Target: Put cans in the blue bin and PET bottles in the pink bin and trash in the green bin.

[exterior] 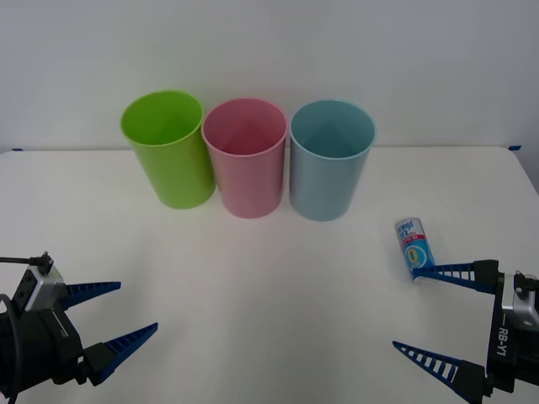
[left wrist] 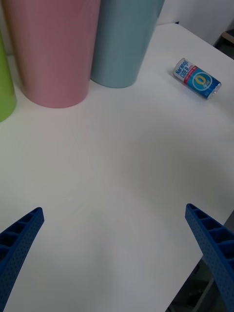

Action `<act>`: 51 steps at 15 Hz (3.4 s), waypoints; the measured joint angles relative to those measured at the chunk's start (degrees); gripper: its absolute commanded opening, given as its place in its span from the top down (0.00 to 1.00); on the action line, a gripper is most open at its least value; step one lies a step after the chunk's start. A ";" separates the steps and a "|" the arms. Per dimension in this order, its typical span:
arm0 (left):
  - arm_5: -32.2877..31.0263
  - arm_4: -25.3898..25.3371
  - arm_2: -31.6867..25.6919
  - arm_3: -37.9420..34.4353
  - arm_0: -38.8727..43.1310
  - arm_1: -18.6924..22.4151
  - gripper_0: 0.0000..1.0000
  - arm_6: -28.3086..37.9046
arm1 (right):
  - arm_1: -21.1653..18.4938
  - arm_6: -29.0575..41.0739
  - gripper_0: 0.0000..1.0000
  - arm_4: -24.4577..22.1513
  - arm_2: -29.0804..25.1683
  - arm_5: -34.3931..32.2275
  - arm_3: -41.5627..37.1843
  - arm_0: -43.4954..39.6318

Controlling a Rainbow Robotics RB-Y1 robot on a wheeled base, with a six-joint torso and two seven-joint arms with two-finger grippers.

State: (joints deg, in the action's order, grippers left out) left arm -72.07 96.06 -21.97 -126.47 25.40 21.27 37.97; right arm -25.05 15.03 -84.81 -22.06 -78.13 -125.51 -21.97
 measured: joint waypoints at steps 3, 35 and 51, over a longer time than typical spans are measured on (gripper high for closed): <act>0.00 0.00 0.00 0.00 0.00 0.00 0.00 0.00 | 0.00 0.00 0.00 0.00 0.00 0.00 0.00 0.00; 0.00 0.00 0.00 0.00 0.00 0.00 0.01 0.00 | 1.12 37.74 0.00 -25.46 -2.78 10.72 -9.38 3.92; 0.00 0.00 0.00 0.00 0.00 0.00 0.01 0.00 | 4.76 48.42 0.00 -46.62 3.63 10.66 3.34 15.90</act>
State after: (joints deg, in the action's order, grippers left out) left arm -72.07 96.06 -21.97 -126.47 25.40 21.27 37.97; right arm -20.29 63.44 -131.43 -18.43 -67.47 -122.16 -6.07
